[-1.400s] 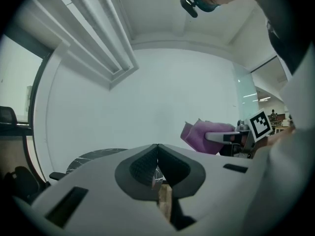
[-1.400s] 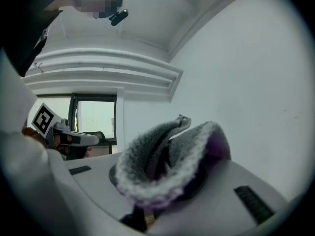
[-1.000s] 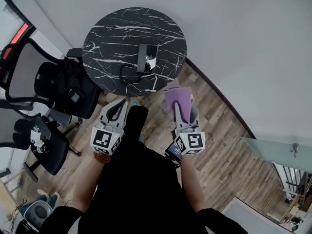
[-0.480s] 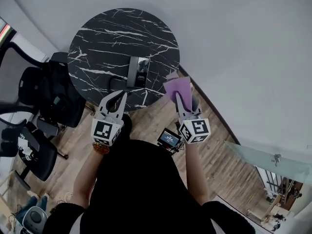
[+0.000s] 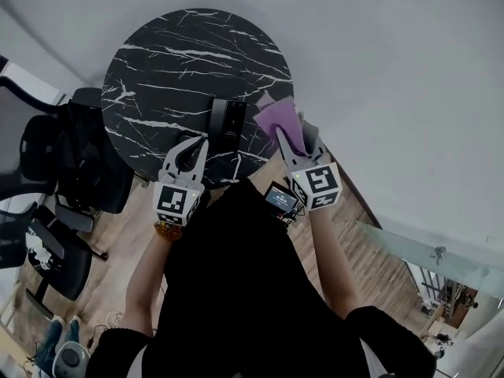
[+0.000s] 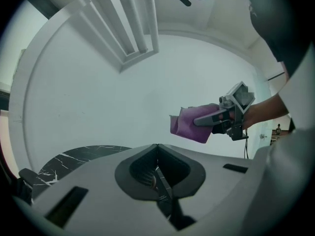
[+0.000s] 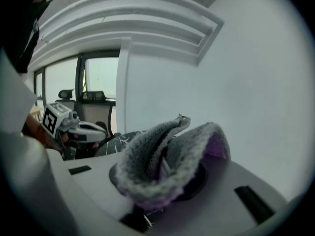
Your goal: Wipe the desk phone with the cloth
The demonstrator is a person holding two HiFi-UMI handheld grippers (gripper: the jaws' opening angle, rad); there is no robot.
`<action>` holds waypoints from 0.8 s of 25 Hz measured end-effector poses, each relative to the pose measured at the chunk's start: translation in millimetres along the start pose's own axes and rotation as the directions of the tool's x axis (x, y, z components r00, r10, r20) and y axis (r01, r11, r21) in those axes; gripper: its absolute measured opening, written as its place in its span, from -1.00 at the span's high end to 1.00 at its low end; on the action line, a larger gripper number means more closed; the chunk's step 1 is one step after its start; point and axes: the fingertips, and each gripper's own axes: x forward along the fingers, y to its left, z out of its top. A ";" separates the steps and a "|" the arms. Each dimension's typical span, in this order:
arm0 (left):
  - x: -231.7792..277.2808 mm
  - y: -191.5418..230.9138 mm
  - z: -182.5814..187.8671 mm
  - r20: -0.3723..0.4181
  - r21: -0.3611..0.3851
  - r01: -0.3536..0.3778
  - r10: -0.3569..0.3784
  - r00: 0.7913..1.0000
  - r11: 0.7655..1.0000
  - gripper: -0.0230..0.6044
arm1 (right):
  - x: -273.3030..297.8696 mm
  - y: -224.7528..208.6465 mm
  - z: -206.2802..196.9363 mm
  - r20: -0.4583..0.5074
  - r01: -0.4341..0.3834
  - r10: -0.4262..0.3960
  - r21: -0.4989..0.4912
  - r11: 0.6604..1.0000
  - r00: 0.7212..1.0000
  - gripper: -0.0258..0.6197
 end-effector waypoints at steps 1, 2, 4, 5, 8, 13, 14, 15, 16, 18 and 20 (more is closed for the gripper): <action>3.4 -0.2 0.7 0.006 -0.005 0.003 -0.003 1.000 1.000 0.89 | 2.9 0.5 -2.5 -0.028 -0.006 0.005 -0.028 1.000 1.000 0.72; 5.2 -0.5 1.6 0.009 -0.008 0.006 -0.005 1.000 1.000 0.89 | 6.5 0.2 -6.4 -0.045 -0.013 0.011 -0.033 0.999 0.999 0.72; 7.9 1.3 1.9 0.009 -0.010 0.008 -0.008 1.000 1.000 0.89 | 18.4 -4.3 -15.3 -0.055 -0.016 0.015 -0.008 1.000 0.998 0.72; 9.3 3.3 1.3 0.006 -0.010 0.008 -0.008 1.000 1.000 0.89 | 26.6 -7.2 -19.5 -0.055 -0.013 0.012 -0.003 1.000 0.998 0.72; 6.8 5.9 -0.2 -0.005 0.021 0.006 -0.006 1.000 1.000 0.89 | 52.2 -6.9 -33.8 -0.069 -0.028 0.025 -0.039 0.999 0.997 0.72; -2.1 19.7 -9.8 -0.059 0.030 -0.038 0.040 0.997 0.999 0.89 | 89.5 -1.4 -41.1 -0.074 -0.065 0.052 -0.183 0.981 0.996 0.72; -3.6 21.4 -10.8 -0.071 0.020 -0.046 0.047 0.996 0.999 0.89 | 96.5 1.6 -41.0 -0.074 -0.070 0.054 -0.237 0.969 0.996 0.72; -6.5 21.3 -11.3 -0.078 0.011 -0.050 0.051 0.996 0.999 0.89 | 102.3 5.9 -41.6 -0.073 -0.078 0.060 -0.277 0.958 0.996 0.72; -9.1 20.0 -11.6 -0.081 0.004 -0.051 0.051 0.995 0.999 0.89 | 106.9 9.8 -42.5 -0.071 -0.088 0.070 -0.290 0.953 0.995 0.72; -8.8 18.1 -13.3 -0.080 0.000 -0.048 0.048 0.996 0.999 0.89 | 115.4 10.2 -43.4 -0.067 -0.094 0.079 -0.265 0.960 0.995 0.72; -5.2 19.6 -17.4 -0.085 -0.004 -0.050 0.049 0.995 0.999 0.89 | 122.9 6.1 -43.4 -0.064 -0.073 0.059 -0.250 0.966 0.996 0.72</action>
